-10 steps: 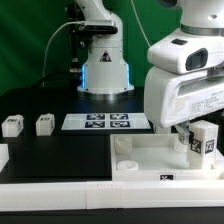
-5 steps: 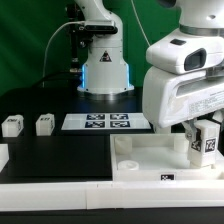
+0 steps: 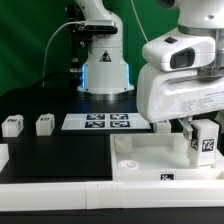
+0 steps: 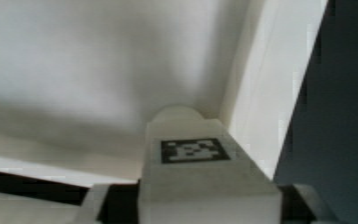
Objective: Assemble one leg
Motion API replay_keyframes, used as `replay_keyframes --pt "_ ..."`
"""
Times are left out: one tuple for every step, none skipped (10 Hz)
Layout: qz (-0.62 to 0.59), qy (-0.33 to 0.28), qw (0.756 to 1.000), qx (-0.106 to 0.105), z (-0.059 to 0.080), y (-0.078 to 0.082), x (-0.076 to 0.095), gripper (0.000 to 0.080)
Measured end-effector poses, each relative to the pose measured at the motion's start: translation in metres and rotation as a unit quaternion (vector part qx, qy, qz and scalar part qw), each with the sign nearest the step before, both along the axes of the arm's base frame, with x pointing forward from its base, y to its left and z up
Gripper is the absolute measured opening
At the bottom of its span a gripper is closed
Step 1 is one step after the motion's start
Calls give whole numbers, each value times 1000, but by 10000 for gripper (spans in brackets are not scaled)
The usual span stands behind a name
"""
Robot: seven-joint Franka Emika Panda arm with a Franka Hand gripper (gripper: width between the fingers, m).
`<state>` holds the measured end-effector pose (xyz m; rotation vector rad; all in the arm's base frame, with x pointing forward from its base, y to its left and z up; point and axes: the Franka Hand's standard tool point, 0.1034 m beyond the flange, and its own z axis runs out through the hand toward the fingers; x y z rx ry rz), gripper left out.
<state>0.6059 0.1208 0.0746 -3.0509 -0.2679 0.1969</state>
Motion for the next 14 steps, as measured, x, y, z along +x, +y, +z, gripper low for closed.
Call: replay_keyframes --pt "-73 0 997 -6 0 1 0 303" --pt "-136 2 991 -12 0 1 0 303" --pt "-188 4 982 -19 0 2 0 303" --pt "-242 7 970 -27 0 3 0 303" --pt "-295 11 955 -33 0 4 0 303" --pt "-340 14 939 -40 -1 5 -1 303" --pt "-386 18 921 -44 -1 6 -1 303" --pt "-432 22 900 -49 -1 7 -1 303" --pt "-464 26 884 -52 -2 7 -1 302" --pt "-504 30 862 -55 -2 8 -1 300" --pt "-521 32 851 -57 -2 8 -1 300" --pt "-501 30 863 -54 -2 7 -1 300" --pt "-488 29 871 -53 -2 8 -1 373" --pt "-488 29 871 -53 -2 9 -2 554"
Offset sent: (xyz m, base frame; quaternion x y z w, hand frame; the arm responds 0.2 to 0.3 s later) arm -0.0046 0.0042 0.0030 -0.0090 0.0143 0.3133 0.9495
